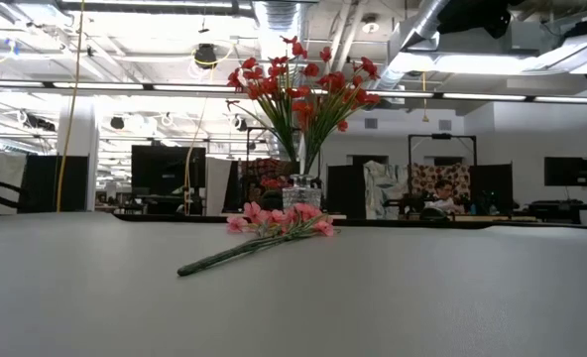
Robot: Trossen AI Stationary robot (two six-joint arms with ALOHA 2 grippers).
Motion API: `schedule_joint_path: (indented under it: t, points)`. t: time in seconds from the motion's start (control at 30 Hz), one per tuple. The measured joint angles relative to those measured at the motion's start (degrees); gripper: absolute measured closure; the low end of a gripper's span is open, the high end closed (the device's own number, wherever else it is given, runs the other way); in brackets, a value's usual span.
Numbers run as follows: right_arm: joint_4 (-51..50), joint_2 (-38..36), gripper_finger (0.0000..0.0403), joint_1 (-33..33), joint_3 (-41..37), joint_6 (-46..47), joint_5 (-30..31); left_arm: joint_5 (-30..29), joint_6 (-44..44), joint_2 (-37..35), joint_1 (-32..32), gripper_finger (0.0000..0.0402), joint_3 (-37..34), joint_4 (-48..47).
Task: Sort flowers into vase by color
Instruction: Put the pink flowers into the blue vase
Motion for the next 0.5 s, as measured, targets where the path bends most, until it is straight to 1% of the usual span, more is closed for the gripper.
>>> schedule_joint_path:
  t: [0.1, 0.17, 0.3, 0.43, 0.5]
  points:
    - [0.0, 0.0, 0.0255, 0.0, 0.0, 0.0, 0.0, 4.5, 0.0, 0.0, 5.7, 0.0368, 0.0, -2.7]
    - [0.0, 0.0, 0.0255, 0.0, 0.0, 0.0, 0.0, 6.0, 0.7, 0.0, 9.0, 0.0375, 0.0, -3.7]
    - [0.0, 0.0, 0.0255, 0.0, 0.0, 0.0, 0.0, 8.4, 8.1, 0.0, 13.8, 0.0396, 0.0, -4.5]
    - [0.0, 0.0, 0.0255, 0.0, 0.0, 0.0, 0.0, 13.2, 13.1, 0.4, 17.5, 0.0400, -0.3, -3.7]
    - [0.0, 0.0, 0.0255, 0.0, 0.0, 0.0, 0.0, 15.2, 14.1, 0.6, 19.0, 0.0401, -1.5, -3.2]
